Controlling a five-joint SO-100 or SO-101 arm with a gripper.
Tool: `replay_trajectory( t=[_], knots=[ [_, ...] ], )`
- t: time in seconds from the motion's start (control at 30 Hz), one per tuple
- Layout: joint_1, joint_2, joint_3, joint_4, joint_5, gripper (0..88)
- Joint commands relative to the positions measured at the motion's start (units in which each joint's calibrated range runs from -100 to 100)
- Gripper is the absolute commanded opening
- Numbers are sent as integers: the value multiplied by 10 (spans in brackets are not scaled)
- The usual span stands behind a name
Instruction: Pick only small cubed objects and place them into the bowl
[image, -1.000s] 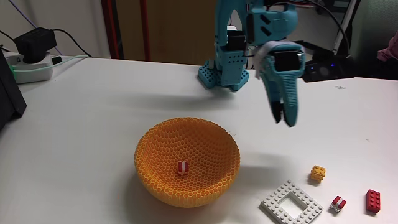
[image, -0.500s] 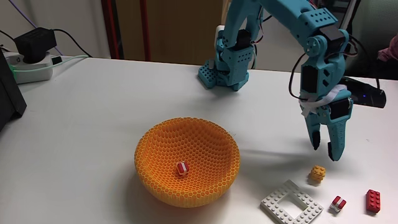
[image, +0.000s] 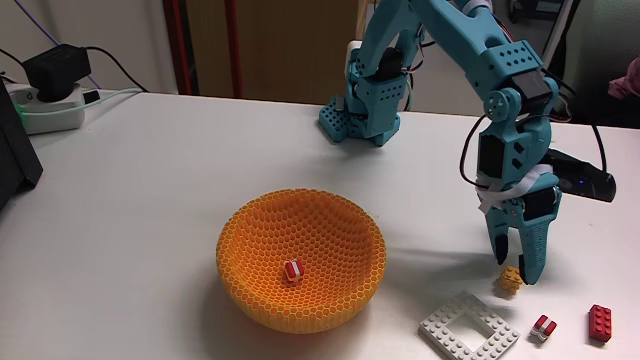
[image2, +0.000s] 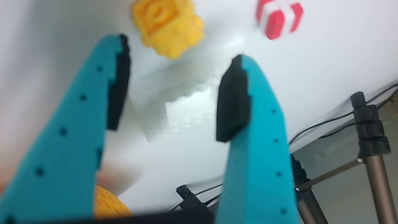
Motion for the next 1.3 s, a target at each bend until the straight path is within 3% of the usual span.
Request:
replay_trajectory(
  t=[0.0, 0.5, 1.03, 1.27],
  knots=[
    [9, 1, -28, -12, 3, 232],
    [10, 46, -29, -58, 10, 196],
    [23, 49, -26, -64, 30, 18],
    [62, -104, -1, -9, 26, 40]
  ],
)
